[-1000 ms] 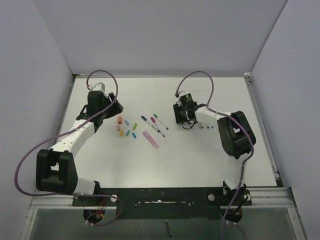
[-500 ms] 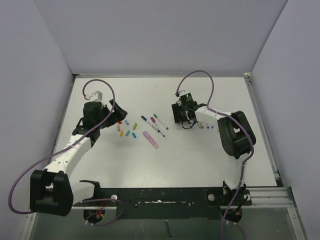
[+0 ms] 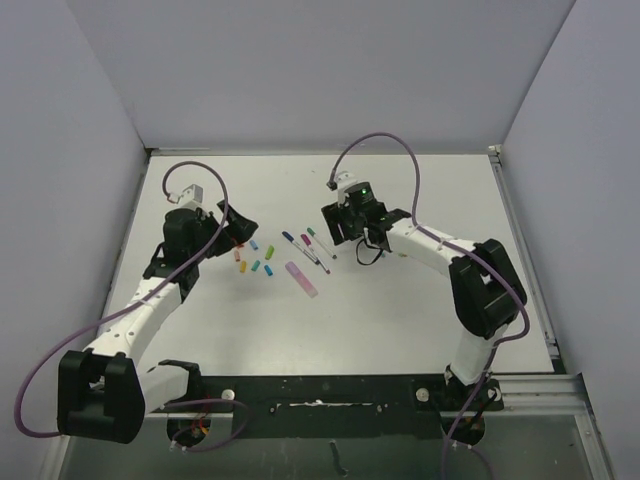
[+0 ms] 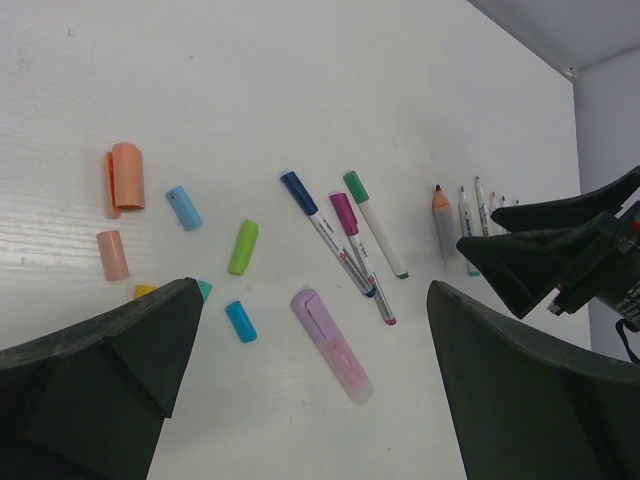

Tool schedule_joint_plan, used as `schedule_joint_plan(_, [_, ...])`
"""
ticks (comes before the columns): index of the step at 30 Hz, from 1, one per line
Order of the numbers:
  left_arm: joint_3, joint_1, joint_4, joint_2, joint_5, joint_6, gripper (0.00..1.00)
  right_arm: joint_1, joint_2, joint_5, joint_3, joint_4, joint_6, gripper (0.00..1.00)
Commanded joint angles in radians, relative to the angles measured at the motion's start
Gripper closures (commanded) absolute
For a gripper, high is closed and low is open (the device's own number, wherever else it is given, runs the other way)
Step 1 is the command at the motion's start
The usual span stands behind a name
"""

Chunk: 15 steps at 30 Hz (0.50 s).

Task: Open the pen caps

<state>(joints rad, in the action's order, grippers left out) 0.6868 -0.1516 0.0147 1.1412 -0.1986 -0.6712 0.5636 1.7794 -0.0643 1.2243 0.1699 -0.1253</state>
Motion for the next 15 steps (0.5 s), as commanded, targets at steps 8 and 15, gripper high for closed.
schedule_joint_plan(8, [-0.012,-0.001,0.074,-0.053,-0.031,-0.013,0.03,0.074,0.125,0.032,0.13,0.036,0.068,0.43])
schedule_joint_plan(15, [-0.013,0.0,0.074,-0.069,-0.039,-0.019,0.03,0.075,0.186,0.035,0.147,0.042,0.065,0.47])
